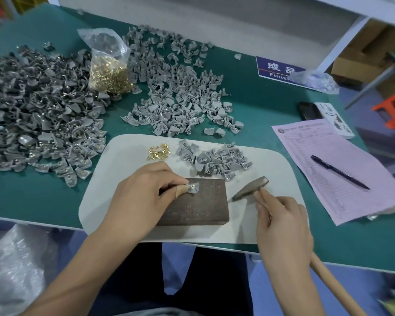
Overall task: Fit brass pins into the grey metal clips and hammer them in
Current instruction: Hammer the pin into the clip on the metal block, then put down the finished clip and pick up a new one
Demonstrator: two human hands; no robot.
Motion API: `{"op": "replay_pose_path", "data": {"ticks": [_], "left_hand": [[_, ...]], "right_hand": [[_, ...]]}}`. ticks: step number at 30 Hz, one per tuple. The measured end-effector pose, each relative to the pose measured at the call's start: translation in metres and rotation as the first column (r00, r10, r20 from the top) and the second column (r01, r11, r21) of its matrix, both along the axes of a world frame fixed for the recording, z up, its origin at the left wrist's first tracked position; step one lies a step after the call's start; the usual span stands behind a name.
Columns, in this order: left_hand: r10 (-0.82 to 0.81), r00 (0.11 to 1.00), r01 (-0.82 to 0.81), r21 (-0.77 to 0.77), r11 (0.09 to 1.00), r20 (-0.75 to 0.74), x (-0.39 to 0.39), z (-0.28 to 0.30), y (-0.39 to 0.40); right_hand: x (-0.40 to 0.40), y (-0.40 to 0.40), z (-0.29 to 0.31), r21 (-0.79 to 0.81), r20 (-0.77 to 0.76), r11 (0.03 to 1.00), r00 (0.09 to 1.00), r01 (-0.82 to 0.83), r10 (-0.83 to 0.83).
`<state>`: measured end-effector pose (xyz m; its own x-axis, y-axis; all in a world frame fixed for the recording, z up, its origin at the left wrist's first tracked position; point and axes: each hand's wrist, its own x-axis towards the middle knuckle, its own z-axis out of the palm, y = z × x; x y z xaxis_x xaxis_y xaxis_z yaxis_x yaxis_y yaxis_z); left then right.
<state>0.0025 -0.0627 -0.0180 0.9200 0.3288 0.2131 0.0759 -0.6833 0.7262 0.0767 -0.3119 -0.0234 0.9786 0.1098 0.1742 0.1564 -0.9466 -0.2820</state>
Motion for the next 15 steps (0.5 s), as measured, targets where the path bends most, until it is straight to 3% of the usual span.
{"op": "replay_pose_path", "data": {"ticks": [3, 5, 7, 10, 15], "left_hand": [[0.013, 1.0, -0.013, -0.012, 1.0, 0.012, 0.0, -0.002, -0.002], [0.032, 0.999, -0.032, -0.007, 0.999, 0.032, 0.001, -0.004, -0.007], [0.045, 0.997, -0.048, 0.037, 0.998, 0.063, 0.001, -0.005, -0.011], [0.081, 0.986, -0.09, 0.059, 0.994, 0.147, -0.004, -0.004, -0.006], [0.242, 0.956, -0.255, 0.066, 0.965, 0.168, -0.033, -0.004, 0.029]], "right_hand": [[0.0, 0.008, 0.002, 0.021, 0.15, 0.999, 0.988, -0.048, 0.044], [0.001, 0.024, 0.01, 0.236, 0.228, 0.947, 0.96, -0.217, 0.163], [0.0, 0.049, 0.021, 0.377, 0.23, 0.833, 0.912, -0.405, 0.34], [0.0, 0.091, 0.029, 0.342, 0.172, 0.744, 0.817, -0.574, 0.55], [-0.003, 0.139, 0.031, 0.295, 0.145, 0.673, 0.728, -0.678, 0.67]]}}
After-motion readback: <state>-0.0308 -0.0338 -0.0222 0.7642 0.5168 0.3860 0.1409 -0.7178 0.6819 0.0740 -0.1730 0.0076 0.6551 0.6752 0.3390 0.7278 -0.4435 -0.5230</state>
